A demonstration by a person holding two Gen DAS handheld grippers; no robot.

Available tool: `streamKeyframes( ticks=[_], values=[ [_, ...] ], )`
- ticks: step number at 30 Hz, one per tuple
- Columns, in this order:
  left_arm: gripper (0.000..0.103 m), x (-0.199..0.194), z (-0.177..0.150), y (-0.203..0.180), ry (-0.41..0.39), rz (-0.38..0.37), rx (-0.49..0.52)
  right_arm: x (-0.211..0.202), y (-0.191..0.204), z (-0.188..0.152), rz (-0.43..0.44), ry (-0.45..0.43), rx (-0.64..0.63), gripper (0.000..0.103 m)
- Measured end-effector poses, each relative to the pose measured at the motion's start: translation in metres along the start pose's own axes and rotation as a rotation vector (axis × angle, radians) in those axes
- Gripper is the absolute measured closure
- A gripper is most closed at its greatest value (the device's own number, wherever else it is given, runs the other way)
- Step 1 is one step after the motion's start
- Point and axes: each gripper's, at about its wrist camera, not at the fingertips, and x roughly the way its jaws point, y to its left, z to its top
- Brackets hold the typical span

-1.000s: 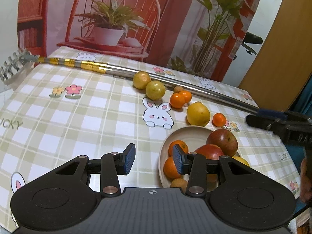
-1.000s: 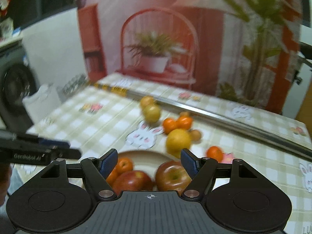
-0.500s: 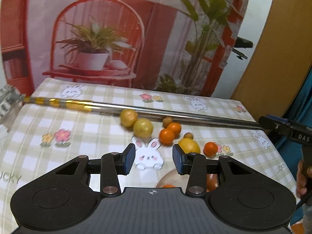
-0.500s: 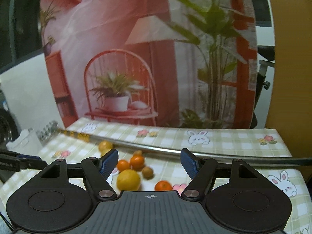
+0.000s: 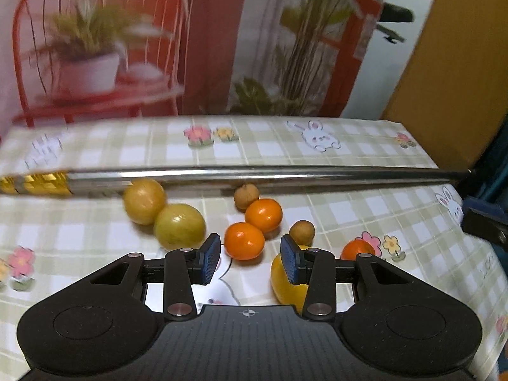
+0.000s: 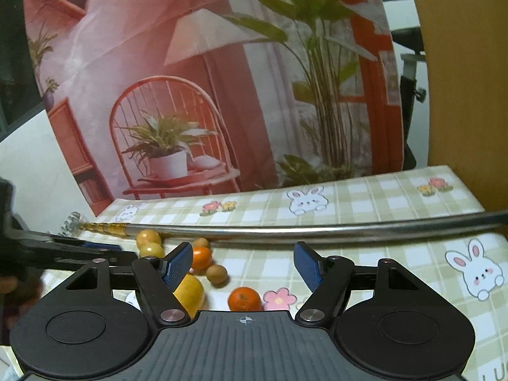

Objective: Organize fruits
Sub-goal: 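Move both tools back toward the remaining fruit, then grasp a small orange with the left gripper while the right gripper grasps a yellow grapefruit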

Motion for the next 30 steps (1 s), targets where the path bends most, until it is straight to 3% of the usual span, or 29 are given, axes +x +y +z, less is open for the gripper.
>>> streamKeyframes(
  ticks=[9, 18, 30],
  values=[
    [0.06, 0.035, 0.002, -0.002, 0.06, 0.061, 0.03, 0.011, -0.021, -0.01, -0.02, 0.024, 0.034, 0.036],
    [0.063, 0.049, 0.004, -0.001, 0.072, 0.067, 0.024, 0.015, -0.024, -0.013, -0.01, 0.04, 0.049, 0.035],
    [0.063, -0.023, -0.019, 0.009, -0.03, 0.005, -0.008, 0.027, -0.011, -0.015, 0.053, 0.101, 0.035, 0.035]
  ],
)
